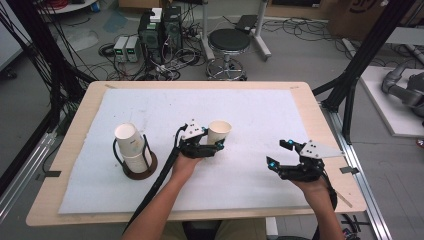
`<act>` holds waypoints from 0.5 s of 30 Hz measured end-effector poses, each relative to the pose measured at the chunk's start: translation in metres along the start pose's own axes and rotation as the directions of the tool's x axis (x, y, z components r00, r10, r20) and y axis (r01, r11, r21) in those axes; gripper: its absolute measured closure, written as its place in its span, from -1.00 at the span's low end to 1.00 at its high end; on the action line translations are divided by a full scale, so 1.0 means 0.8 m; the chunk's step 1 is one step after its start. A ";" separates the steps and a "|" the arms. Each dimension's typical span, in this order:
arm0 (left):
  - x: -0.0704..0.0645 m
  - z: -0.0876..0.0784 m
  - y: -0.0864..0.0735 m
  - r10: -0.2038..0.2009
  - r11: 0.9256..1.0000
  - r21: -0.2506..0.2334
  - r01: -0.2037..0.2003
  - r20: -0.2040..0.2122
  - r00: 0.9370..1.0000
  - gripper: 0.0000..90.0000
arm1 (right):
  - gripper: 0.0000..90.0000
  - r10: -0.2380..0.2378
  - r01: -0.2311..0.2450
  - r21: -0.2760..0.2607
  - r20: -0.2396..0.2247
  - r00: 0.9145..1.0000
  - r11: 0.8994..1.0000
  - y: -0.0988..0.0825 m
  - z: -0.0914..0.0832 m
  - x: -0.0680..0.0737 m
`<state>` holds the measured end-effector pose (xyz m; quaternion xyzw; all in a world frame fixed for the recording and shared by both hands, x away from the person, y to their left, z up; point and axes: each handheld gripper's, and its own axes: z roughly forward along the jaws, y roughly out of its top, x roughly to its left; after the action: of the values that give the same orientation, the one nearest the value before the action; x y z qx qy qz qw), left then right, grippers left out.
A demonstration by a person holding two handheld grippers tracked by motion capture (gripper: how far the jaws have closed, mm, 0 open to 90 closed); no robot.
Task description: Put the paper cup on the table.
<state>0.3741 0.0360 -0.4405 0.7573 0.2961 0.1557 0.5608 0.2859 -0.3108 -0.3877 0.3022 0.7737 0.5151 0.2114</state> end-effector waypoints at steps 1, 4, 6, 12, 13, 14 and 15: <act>-0.001 0.002 -0.001 0.004 1.000 0.014 -0.004 -0.003 1.000 -0.24 | -0.51 -0.001 0.001 -0.001 -0.001 1.000 1.000 0.000 0.000 0.000; -0.006 0.008 -0.004 0.023 0.998 0.063 -0.022 -0.020 1.000 -0.24 | -0.51 0.004 -0.004 0.000 -0.003 1.000 1.000 0.000 -0.001 0.001; -0.009 0.011 -0.006 0.037 0.995 0.091 -0.035 -0.022 0.999 -0.24 | -0.51 0.004 -0.004 -0.003 -0.003 1.000 1.000 0.001 -0.001 0.001; -0.014 0.005 -0.004 0.075 0.986 0.151 -0.068 -0.041 0.996 -0.29 | -0.51 -0.003 0.003 -0.001 -0.006 1.000 1.000 0.000 -0.001 0.001; -0.017 0.003 -0.005 0.091 0.983 0.164 -0.083 -0.046 0.995 -0.31 | -0.51 -0.002 0.002 0.000 -0.006 1.000 1.000 0.000 -0.001 0.002; -0.018 0.000 -0.006 0.104 0.981 0.169 -0.095 -0.048 0.993 -0.31 | -0.51 -0.001 0.001 0.003 -0.007 1.000 1.000 0.000 -0.002 0.003; -0.019 -0.002 -0.008 0.109 0.980 0.173 -0.099 -0.048 0.993 -0.31 | -0.51 -0.003 0.003 0.003 -0.007 1.000 1.000 0.000 -0.001 0.003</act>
<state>0.3598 0.0289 -0.4443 0.8122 0.2842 0.1807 0.4763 0.2833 -0.3098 -0.3875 0.2996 0.7756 0.5147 0.2091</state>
